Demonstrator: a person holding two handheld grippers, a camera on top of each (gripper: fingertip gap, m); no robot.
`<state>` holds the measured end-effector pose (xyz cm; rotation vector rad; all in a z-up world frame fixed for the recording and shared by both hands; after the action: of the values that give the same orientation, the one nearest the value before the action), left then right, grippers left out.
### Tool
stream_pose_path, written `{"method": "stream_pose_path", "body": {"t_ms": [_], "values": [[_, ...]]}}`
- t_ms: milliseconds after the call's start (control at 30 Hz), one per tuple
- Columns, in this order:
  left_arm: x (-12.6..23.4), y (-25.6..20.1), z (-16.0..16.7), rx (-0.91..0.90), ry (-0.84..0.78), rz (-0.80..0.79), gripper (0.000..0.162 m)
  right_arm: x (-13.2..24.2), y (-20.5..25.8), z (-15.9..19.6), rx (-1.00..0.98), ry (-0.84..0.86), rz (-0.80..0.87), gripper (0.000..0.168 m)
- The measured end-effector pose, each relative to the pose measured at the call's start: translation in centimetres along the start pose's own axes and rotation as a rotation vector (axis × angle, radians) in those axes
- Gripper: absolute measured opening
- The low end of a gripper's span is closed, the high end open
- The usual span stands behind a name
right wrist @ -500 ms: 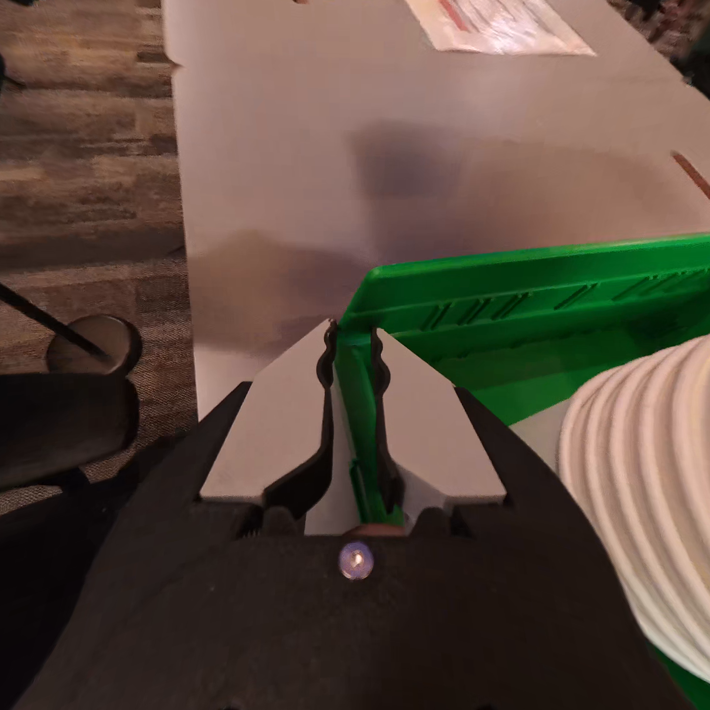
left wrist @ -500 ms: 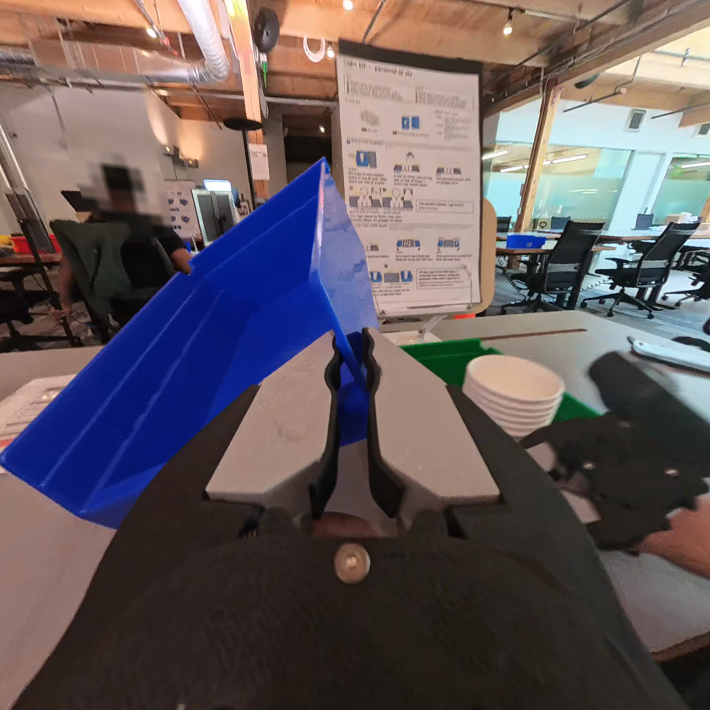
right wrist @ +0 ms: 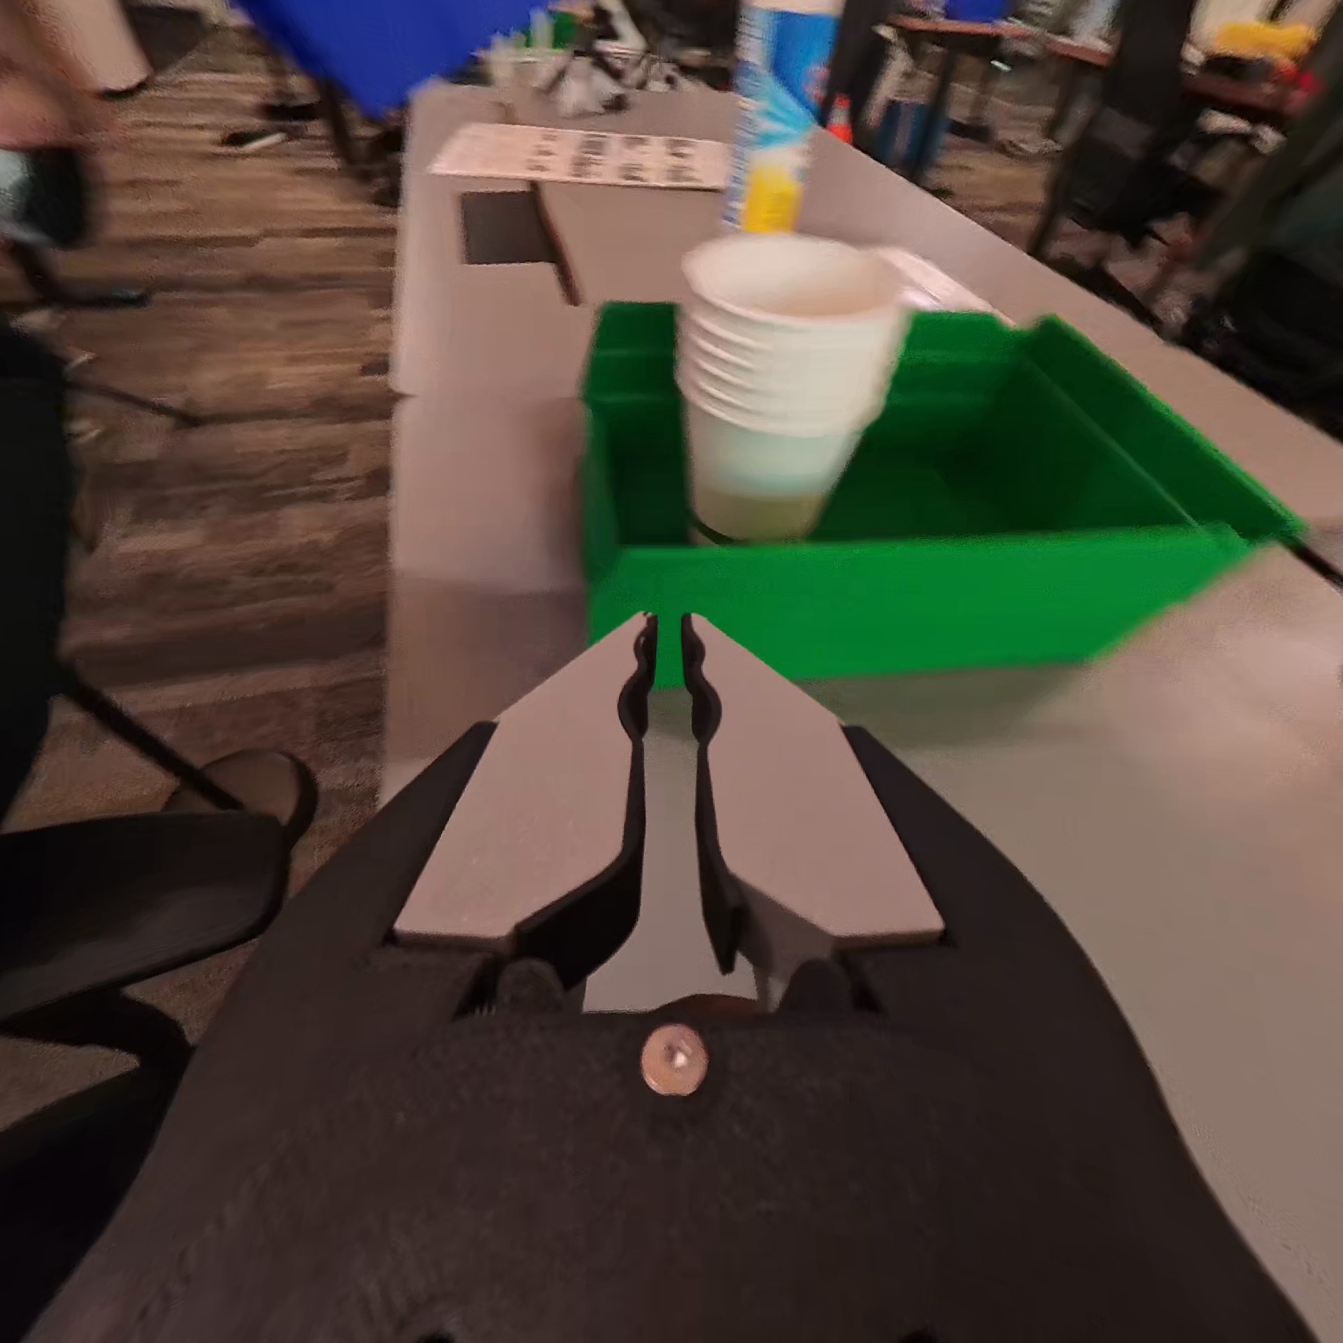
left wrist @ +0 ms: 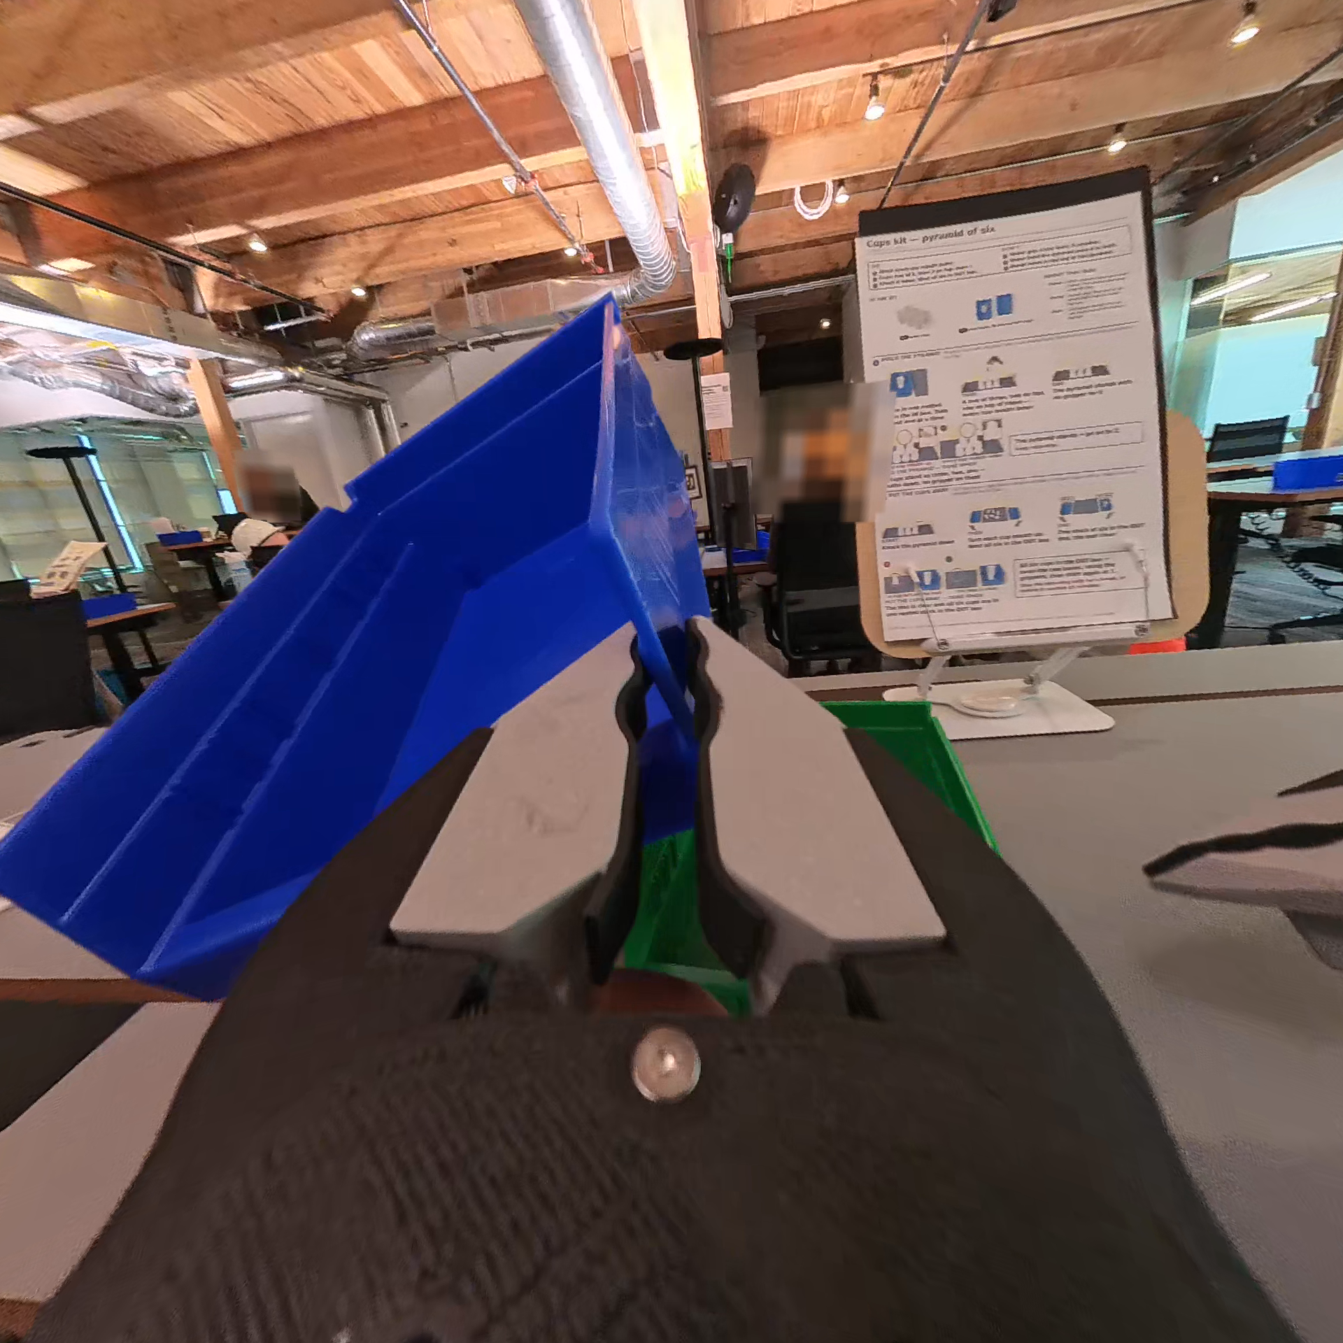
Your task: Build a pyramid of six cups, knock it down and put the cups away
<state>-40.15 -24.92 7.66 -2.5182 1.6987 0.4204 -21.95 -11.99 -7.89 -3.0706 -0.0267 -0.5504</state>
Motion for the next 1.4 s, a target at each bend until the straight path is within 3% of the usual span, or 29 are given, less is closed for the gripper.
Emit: {"method": "stream_pose_path", "body": {"t_ms": [67,200,333,500,567,700,867,1000,1167,1233,1300,1400], "values": [[0.4,-0.2,-0.4,-0.012,-0.004,-0.003,0.005,1.5,-3.6,2.4,-0.128,0.021,0.078,0.006],[1.0,-2.8,-1.8,-0.028,-0.037,0.063,0.004,3.8,-4.2,5.4,-0.302,-0.015,-0.03,0.015],[2.4,-8.4,-3.9,-0.044,-0.098,0.244,0.005,8.4,-3.7,8.2,-0.217,0.019,-0.051,0.016],[5.1,-18.8,-4.7,-0.094,-0.134,0.56,0.005,18.7,-5.1,10.0,-0.092,0.081,0.072,0.016],[6.2,-23.5,-4.0,-0.117,-0.126,0.679,0.005,23.2,-5.0,9.1,-0.104,0.102,0.111,0.021],[8.5,-32.2,-1.2,-0.219,-0.068,0.852,0.006,32.1,-3.8,6.4,-0.019,-0.018,0.261,0.021],[10.5,-41.3,5.6,-0.356,0.039,0.988,0.007,40.2,-4.0,7.5,-0.024,-0.017,0.458,0.023],[10.7,-47.6,10.9,-0.38,0.141,1.051,0.007,42.3,-4.7,8.1,-0.11,-0.075,0.483,0.024],[9.8,-58.3,13.0,-0.528,0.131,1.099,0.019,41.9,-5.8,7.9,-0.101,-0.085,0.513,0.024],[9.8,-62.2,12.9,-0.511,0.18,1.108,0.032,41.6,-6.4,8.6,-0.099,-0.029,0.552,0.025],[11.5,-63.6,12.3,-0.429,0.288,1.189,0.043,41.6,-6.9,9.5,-0.089,0.046,0.593,0.028],[12.3,-60.6,9.8,-0.292,0.276,1.232,0.047,40.8,-7.2,10.7,-0.087,0.118,0.596,0.032]]}}
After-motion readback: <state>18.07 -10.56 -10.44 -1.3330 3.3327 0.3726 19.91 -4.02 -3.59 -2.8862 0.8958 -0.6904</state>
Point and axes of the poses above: each gripper's, where its closed fingertips meet, x back along the fingers, z out of its underside, y = z × x across the jaws, the point moved 2 cm from there along x, back along the fingers, and after that the axes turned 6 degrees about -z, right-handed, at the moved point
